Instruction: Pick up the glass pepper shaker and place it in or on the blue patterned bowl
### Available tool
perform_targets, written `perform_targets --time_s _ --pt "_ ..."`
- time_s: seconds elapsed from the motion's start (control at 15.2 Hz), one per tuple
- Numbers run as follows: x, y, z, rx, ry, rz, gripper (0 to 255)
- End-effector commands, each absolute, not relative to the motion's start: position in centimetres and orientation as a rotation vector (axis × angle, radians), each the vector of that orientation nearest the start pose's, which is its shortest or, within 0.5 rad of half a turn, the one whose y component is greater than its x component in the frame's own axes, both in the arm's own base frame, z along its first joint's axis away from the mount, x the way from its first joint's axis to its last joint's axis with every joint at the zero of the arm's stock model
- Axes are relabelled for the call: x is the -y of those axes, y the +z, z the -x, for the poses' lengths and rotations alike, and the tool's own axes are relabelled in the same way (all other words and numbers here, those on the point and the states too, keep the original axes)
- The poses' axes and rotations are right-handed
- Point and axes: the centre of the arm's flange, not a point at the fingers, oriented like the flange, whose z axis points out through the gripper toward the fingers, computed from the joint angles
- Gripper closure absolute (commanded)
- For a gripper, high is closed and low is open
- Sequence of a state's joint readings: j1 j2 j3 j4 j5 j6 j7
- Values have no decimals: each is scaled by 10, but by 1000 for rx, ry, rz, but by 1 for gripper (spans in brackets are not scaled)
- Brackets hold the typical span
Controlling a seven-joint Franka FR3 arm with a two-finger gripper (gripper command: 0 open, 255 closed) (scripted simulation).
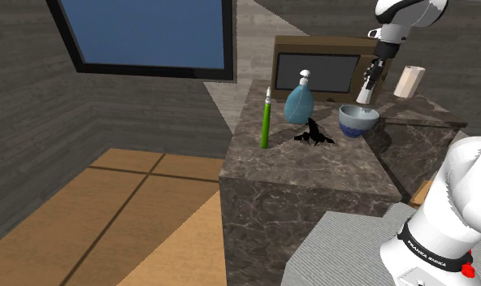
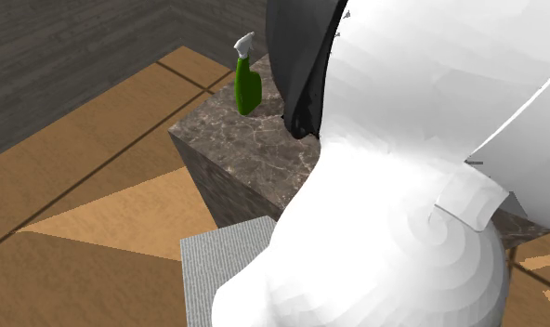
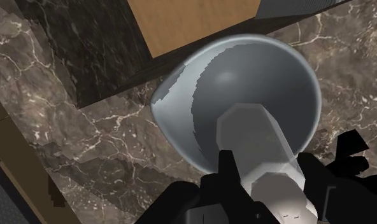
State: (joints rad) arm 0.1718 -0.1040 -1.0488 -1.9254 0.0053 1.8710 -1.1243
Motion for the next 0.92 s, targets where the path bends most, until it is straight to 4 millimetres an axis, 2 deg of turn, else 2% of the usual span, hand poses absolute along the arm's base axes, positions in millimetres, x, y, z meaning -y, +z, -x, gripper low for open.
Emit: perform_targets --time_s 0.0,0.4,0.86 --pt "428 499 -337 382 -122 3062 255" --pt "428 469 -337 382 -122 3062 255" --pt "428 469 -337 382 -122 3062 255"
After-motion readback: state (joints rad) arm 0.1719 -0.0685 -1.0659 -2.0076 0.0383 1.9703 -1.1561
